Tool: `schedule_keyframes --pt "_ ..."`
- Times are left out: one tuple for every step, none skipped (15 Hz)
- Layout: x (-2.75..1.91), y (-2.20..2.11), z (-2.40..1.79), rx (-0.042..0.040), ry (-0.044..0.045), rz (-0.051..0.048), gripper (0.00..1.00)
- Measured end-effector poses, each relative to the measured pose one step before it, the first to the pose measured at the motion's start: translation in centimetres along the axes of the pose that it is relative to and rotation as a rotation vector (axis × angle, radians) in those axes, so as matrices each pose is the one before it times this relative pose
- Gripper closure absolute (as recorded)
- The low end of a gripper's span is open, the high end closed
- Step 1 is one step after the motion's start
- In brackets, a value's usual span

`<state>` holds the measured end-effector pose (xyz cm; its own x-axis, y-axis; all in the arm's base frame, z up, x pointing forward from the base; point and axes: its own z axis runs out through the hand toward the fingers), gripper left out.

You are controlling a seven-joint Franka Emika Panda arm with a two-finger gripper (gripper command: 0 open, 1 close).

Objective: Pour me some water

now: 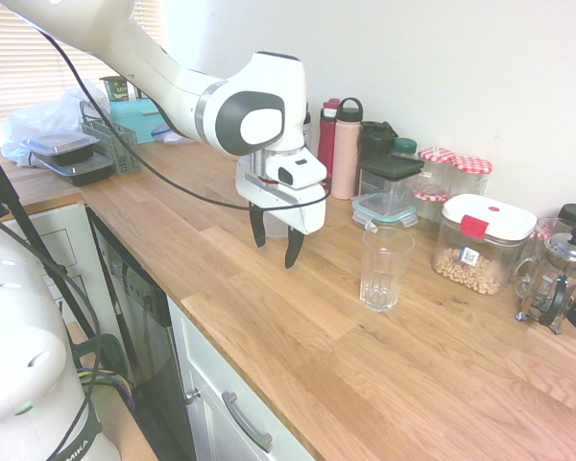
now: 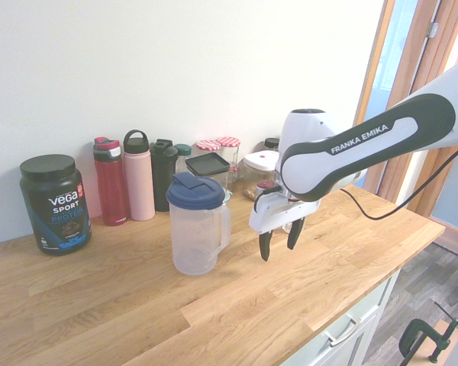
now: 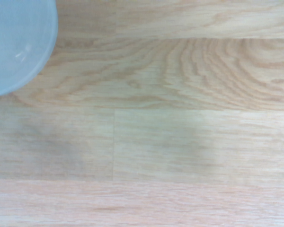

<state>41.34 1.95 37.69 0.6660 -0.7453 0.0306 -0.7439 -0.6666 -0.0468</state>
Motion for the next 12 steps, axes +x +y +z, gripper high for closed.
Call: schedule_keyframes --pt "-0.001 0.0 0.002 -0.0004 -0.00042 -0.00156 0.0" --pt "0.013 -0.036 -0.06 0.00058 0.00094 -0.0041 0.0" --pt "-0.093 -0.203 -0.456 0.00571 0.00626 -0.00464 0.0" --pt "-0.443 -0.414 -1.323 0.0133 0.01262 -0.01221 0.0" --pt "-1.025 -0.436 -1.909 0.01371 0.01434 -0.01915 0.0" --pt "-1.58 -0.36 -2.221 0.0165 0.01837 -0.01893 0.0" --pt "-1.827 -0.431 -2.228 0.02025 0.01774 -0.01669 0.0" --pt "-1.941 -0.546 -2.035 0.02162 0.01594 -0.01994 0.0" --pt "-1.886 -0.806 -1.768 0.01815 0.02281 -0.02107 0.0" --pt "-1.308 -0.944 -1.252 0.01502 0.02649 -0.01681 0.0" --pt "-0.806 -1.016 -0.68 0.01331 0.02194 -0.01507 0.0" --pt "-0.431 -1.136 -0.129 0.01728 0.02265 -0.01769 0.0"
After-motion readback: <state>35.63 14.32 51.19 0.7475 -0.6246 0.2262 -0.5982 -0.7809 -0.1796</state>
